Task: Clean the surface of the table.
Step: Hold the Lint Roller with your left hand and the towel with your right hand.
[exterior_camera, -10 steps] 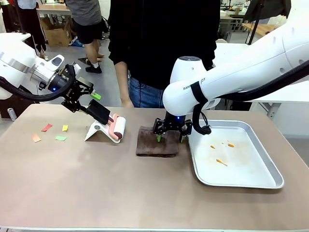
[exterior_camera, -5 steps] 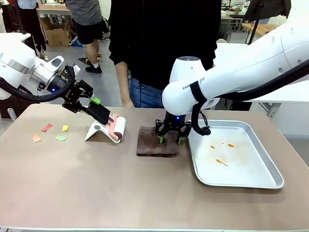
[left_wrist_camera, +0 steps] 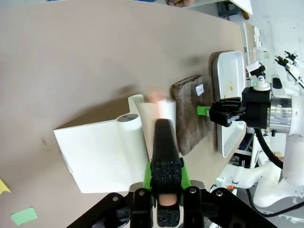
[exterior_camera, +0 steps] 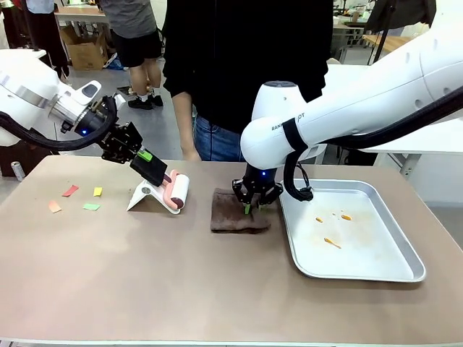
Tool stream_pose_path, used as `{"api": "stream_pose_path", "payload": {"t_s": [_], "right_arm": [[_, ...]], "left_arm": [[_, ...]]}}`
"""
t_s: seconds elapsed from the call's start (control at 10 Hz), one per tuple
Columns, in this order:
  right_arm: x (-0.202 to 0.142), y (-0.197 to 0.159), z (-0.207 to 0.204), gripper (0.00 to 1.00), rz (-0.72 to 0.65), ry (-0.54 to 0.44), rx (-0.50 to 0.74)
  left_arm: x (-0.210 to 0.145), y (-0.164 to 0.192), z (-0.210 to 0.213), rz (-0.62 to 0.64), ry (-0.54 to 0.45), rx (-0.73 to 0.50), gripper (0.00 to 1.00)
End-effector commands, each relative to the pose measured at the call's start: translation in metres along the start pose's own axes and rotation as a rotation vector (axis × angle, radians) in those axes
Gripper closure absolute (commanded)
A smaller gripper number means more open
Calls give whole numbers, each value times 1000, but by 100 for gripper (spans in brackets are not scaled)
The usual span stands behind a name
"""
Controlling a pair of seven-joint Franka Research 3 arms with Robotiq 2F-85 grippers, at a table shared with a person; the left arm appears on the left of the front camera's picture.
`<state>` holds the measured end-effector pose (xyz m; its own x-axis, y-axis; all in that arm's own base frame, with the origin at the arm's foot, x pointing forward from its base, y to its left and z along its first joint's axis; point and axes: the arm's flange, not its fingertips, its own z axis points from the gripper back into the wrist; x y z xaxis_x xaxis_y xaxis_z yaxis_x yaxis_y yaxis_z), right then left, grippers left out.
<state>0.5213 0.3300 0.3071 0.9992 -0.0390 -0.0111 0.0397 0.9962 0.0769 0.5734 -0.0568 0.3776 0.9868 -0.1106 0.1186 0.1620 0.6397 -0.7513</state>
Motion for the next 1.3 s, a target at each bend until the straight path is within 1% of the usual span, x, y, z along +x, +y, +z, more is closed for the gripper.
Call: {"api": "stream_pose_path", "payload": {"t_s": [0.0, 0.4, 0.7, 0.8, 1.0, 1.1, 1.2], "right_arm": [[5, 0, -9, 100, -38, -14, -65], [6, 0, -10, 100, -42, -10, -58], [5, -2, -7, 100, -41, -16, -31], [4, -6, -1, 100, -28, -30, 25], [-3, -24, 23, 100, -3, -44, 197], [-11, -34, 34, 100, 38, -34, 325], [-18, -44, 41, 100, 87, 2, 464]], "left_arm": [[-11, -7, -3, 9, -13, 26, 100], [-11, -5, 0, 14, -26, 28, 100], [-14, -10, 4, 2, -26, -33, 100], [-17, -13, 7, -6, -21, -53, 100], [-28, -19, 20, -35, 3, -120, 100], [-34, -21, 28, -58, 36, -181, 100], [-41, -22, 38, -72, 75, -228, 100]]}}
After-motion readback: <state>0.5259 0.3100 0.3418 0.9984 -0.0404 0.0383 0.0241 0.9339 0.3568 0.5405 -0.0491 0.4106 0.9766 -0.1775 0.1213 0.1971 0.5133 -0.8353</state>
